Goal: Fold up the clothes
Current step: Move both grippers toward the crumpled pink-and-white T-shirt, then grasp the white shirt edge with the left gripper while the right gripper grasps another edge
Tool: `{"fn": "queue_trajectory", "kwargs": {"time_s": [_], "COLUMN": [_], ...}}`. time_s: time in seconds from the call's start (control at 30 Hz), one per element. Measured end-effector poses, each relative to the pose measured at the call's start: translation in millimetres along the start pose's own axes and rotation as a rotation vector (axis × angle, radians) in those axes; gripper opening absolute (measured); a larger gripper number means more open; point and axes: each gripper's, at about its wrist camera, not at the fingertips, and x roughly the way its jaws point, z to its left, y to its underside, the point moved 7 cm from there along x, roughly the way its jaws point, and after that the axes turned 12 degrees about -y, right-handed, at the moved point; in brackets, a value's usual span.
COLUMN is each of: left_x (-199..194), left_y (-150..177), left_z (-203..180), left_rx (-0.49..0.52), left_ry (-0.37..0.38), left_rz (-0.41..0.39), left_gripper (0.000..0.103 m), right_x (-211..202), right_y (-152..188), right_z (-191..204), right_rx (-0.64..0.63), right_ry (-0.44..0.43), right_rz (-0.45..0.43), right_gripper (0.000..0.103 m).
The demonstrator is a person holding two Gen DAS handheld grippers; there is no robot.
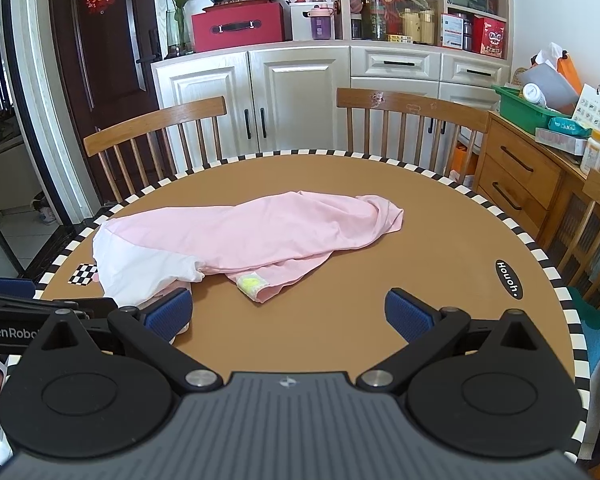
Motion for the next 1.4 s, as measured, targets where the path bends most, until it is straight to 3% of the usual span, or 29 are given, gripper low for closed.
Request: {"fn": "queue_trajectory", "kwargs": {"time_s": [0.83, 1.03, 1.13, 1.4], "left_x": [7.9, 56.5, 79.8, 141.8], "left_y": [3.7, 19.2, 17.0, 11.4], "left_z": [1.8, 15.1, 12.3, 4.8], "left_rx": [-0.002, -0.036, -0.01, 0.059], "left_ry": [-0.015, -0.104, -0.093, -0.064], "left_rz": [0.026, 0.012, -0.003, -0.043], "left_gripper": [0.103, 0.103, 0.102, 0.087], "right_x": [3.7, 2.6, 3.8, 16.8], "right_y": [1.5, 4.9, 8.1, 18.2], "right_z": [-2.0, -13.4, -20.8, -31.3], "right_rx": [0.005, 0.05, 0.072, 0.053], "right_ry": [-0.005, 0.013, -0.009, 0.002], "right_rz": [0.017, -0.028, -0.047, -0.025], "right_gripper": [0.103, 0.103, 0.103, 0.101]}}
